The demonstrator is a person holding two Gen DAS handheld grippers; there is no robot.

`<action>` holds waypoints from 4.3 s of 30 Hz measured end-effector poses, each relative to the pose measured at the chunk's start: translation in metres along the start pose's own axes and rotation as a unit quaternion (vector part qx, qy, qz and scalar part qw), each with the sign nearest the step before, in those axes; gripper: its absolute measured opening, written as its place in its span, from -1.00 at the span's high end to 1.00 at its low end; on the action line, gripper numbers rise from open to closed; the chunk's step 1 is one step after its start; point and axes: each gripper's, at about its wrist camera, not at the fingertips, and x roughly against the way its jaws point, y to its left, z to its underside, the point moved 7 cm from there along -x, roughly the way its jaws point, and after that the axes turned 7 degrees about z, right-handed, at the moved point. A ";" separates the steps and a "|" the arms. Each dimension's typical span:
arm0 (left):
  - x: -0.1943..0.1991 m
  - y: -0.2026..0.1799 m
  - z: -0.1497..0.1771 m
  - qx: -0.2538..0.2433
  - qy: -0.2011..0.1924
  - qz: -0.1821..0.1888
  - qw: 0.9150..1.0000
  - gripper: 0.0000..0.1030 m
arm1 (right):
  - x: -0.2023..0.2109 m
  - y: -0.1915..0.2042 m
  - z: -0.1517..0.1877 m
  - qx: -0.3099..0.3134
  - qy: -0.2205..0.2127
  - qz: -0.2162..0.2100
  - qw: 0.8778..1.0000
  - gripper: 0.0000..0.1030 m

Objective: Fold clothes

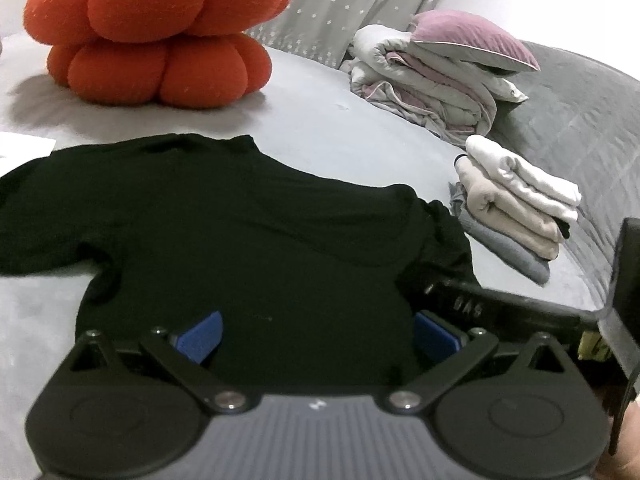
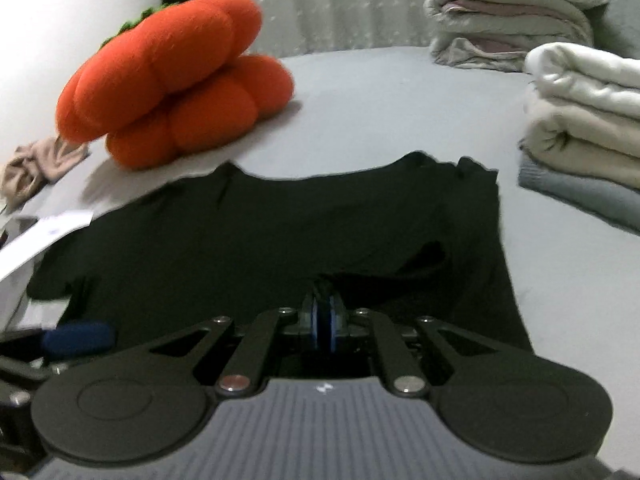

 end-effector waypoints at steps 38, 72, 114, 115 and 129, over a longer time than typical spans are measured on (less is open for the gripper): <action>-0.101 -0.086 -0.024 -0.144 0.022 0.040 0.988 0.84 | 0.011 -0.150 -0.017 -0.277 0.044 -0.219 0.935 0.02; -0.087 -0.001 -0.040 0.139 -0.094 0.056 0.984 0.92 | 0.012 -0.087 -0.028 -0.107 -0.066 -0.138 0.982 0.02; 0.059 0.080 -0.025 0.264 -0.310 -0.412 0.815 -0.68 | -0.007 -0.021 0.002 0.047 -0.010 -0.151 0.987 -0.15; 0.062 0.083 -0.024 0.272 -0.313 -0.419 0.808 -0.69 | -0.007 -0.020 0.002 0.047 -0.010 -0.150 0.987 -0.16; 0.066 0.118 -0.020 0.313 -0.344 -0.412 0.784 -0.37 | -0.008 -0.021 0.002 0.042 -0.010 -0.152 0.987 -0.18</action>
